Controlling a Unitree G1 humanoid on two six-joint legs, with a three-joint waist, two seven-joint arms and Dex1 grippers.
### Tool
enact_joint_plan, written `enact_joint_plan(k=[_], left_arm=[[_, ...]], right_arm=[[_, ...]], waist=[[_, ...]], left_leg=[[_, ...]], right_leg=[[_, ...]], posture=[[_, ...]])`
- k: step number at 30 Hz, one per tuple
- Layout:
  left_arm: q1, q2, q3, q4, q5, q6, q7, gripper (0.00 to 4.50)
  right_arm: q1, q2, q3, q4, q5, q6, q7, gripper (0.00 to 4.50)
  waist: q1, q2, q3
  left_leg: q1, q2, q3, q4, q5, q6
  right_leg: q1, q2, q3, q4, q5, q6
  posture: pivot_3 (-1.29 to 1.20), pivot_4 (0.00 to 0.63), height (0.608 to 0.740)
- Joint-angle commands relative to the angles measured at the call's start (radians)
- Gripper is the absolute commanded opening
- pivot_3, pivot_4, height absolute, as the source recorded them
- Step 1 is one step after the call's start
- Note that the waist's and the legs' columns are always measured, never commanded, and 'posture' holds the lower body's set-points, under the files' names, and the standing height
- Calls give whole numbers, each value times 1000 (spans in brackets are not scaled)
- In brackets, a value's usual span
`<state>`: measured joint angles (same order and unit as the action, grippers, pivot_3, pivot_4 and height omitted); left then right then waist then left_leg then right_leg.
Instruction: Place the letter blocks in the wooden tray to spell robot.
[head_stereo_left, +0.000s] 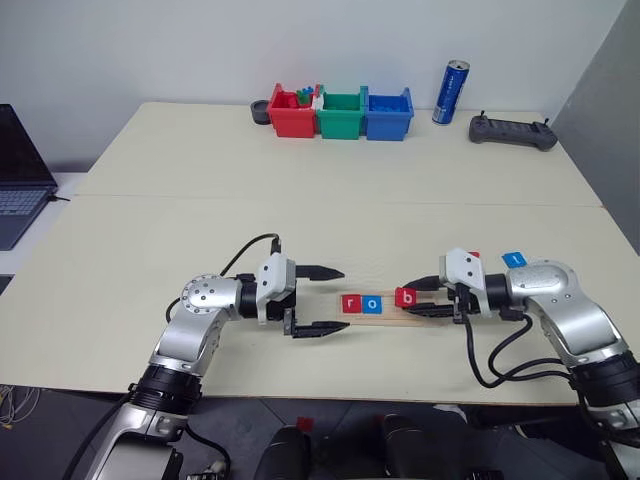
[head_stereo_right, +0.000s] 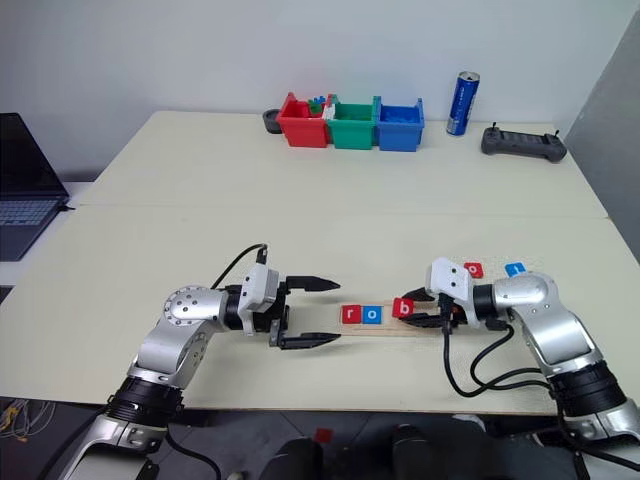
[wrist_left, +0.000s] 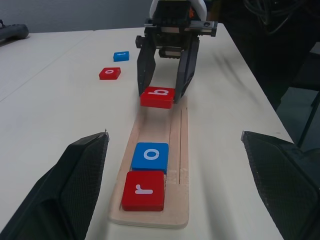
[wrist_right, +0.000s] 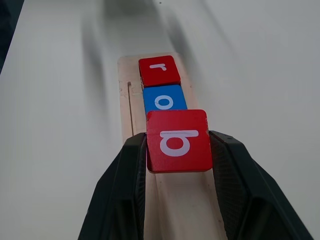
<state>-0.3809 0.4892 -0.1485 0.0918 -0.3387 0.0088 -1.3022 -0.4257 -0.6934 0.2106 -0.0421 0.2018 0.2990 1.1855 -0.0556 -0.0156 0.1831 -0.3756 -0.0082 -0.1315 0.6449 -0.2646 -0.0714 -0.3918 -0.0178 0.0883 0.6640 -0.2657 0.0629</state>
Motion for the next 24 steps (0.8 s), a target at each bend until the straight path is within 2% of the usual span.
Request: enact_joint_plan(k=[1,24], left_arm=[[-21,1,14,4,-15,-24,-10,4500],[-15,16,18,-13,-20,-21,-7,4500]], right_arm=[[-43,26,20,13,-14,-16,-6,1457],[-116,56,84,157,-98,-102,44,1457]], waist=[[0,0,0],[0,0,0]], left_leg=[[0,0,0,0,0,0],[0,0,-1,0,0,0]], right_leg=[[0,0,0,0,0,0],[0,0,-1,0,0,0]], posture=[[0,150,740],[0,150,740]])
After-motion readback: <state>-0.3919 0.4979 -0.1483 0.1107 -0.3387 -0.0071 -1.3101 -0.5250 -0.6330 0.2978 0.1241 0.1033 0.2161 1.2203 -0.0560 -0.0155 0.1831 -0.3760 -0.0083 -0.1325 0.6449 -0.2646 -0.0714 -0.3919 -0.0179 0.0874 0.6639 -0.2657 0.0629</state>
